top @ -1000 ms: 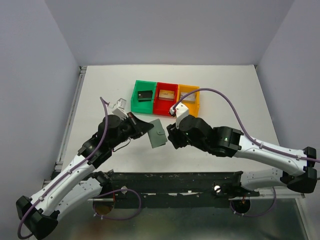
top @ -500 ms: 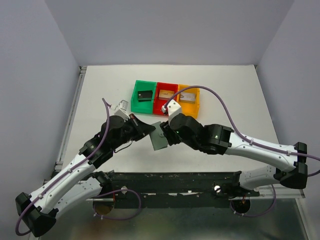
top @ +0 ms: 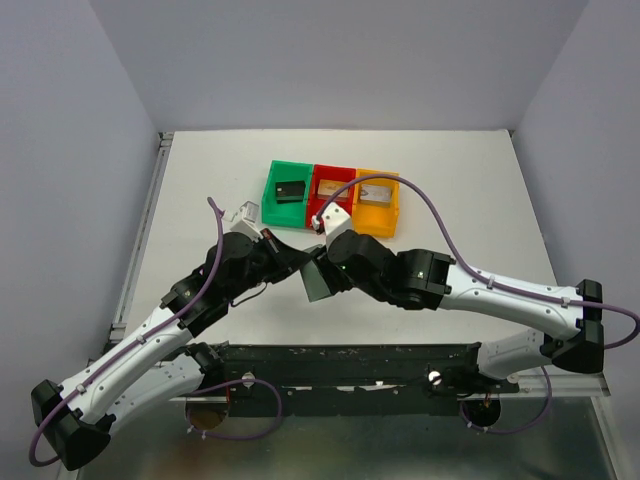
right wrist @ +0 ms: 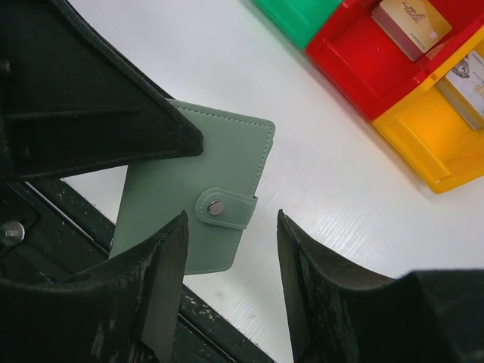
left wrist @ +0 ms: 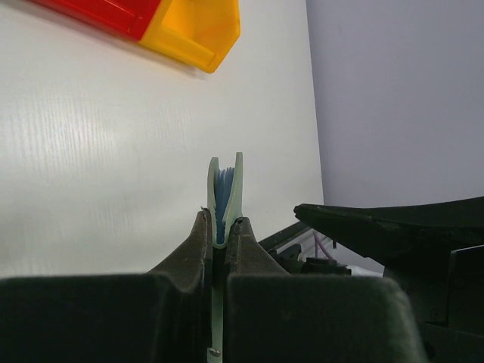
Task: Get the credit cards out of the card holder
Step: Open the card holder.
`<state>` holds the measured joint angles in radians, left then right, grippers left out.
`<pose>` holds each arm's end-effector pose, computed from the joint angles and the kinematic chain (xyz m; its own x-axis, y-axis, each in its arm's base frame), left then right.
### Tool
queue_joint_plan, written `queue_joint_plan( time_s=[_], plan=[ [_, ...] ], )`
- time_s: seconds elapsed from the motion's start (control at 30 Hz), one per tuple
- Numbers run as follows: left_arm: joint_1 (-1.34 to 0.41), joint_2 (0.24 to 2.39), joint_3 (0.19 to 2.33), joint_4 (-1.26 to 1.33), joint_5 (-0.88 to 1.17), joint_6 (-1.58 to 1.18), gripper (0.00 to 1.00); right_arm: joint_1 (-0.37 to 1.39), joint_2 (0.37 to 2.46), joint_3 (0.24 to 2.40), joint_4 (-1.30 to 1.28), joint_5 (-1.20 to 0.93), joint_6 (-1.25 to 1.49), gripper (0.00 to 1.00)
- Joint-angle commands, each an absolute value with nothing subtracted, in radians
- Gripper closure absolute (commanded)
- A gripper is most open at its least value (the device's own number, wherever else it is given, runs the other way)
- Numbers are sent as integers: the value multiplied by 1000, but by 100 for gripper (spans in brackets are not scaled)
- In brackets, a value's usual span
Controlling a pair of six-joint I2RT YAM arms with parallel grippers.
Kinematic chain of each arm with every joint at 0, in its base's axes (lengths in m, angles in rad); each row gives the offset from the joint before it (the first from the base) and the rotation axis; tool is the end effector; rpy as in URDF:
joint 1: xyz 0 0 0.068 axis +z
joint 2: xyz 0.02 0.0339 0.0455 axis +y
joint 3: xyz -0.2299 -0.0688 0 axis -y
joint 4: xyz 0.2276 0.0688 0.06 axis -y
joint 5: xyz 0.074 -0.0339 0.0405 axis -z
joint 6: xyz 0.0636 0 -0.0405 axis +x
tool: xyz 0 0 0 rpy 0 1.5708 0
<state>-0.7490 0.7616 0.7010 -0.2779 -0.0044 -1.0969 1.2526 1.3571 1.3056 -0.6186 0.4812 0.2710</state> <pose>0.1571 -0.1457 0.2726 -0.7141 -0.5510 -0.4318 0.0929 0.5367 -0.8386 0.1230 0.2794 0.3054 -0.3822 -0.4019 -0.8321 -0.6499 0.7571 -0.0672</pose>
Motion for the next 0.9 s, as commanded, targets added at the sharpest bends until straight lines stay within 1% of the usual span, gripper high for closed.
queue_joint_plan(
  time_s=[0.0, 0.23, 0.4, 0.47, 0.63, 0.87],
  plan=[
    [-761, 758, 732, -268, -37, -1101, 100, 1264, 1393, 1336, -623, 463, 270, 41],
    [-770, 753, 741, -259, -34, -1103, 100, 1264, 1427, 1345, -643, 479, 278, 42],
    [-781, 742, 736, -250, -32, -1106, 100, 1264, 1443, 1358, -664, 502, 284, 45],
    [-781, 738, 732, -250, -34, -1108, 100, 1264, 1451, 1361, -673, 508, 285, 49],
    [-784, 724, 726, -249, -35, -1111, 100, 1262, 1468, 1367, -701, 522, 299, 65],
    [-785, 716, 719, -247, -38, -1112, 100, 1264, 1479, 1364, -729, 549, 314, 76]
  ],
)
